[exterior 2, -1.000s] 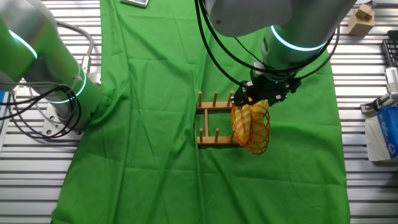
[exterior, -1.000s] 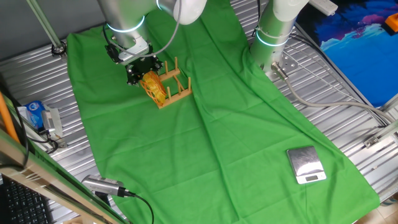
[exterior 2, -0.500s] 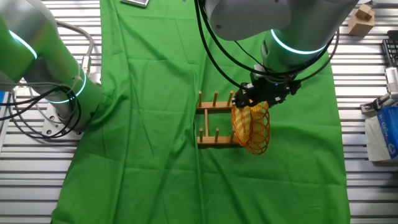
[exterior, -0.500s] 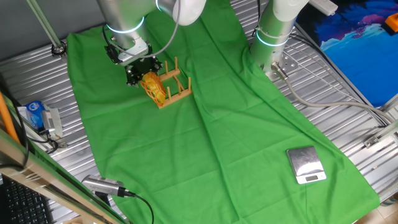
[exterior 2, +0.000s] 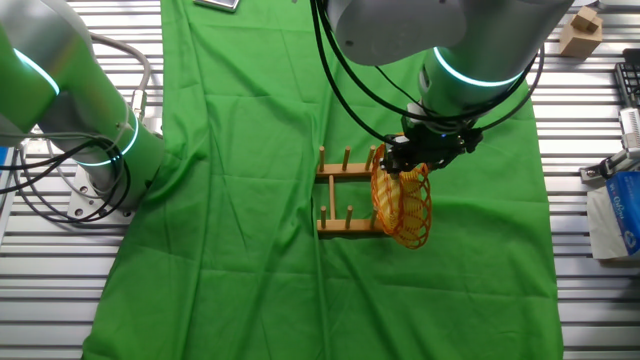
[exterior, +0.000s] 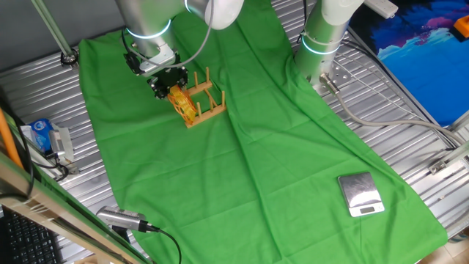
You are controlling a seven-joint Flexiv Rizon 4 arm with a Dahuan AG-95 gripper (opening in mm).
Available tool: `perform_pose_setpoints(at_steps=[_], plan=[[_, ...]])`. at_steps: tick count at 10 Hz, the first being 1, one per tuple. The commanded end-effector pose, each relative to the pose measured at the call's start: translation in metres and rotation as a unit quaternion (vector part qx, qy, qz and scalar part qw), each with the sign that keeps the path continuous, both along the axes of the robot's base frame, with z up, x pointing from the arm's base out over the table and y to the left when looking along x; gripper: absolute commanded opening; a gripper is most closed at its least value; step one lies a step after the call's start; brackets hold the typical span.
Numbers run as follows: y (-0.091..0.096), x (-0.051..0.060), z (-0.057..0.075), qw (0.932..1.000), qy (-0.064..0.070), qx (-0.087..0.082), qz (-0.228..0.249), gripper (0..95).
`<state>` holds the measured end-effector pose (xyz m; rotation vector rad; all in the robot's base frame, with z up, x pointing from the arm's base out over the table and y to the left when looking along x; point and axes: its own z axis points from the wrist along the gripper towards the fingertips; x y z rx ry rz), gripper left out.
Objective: Take the dish off the dish rack
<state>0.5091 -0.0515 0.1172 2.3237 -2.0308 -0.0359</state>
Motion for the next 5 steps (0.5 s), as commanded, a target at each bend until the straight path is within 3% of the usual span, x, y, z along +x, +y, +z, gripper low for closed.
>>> perform_pose_setpoints(at_steps=[1, 5], plan=[[0.0000, 0.0006, -0.0003, 1.0000, 0.001, -0.001, 0.000, 38.0], [0.0000, 0.0006, -0.0003, 1.0000, 0.001, -0.002, -0.002, 38.0]])
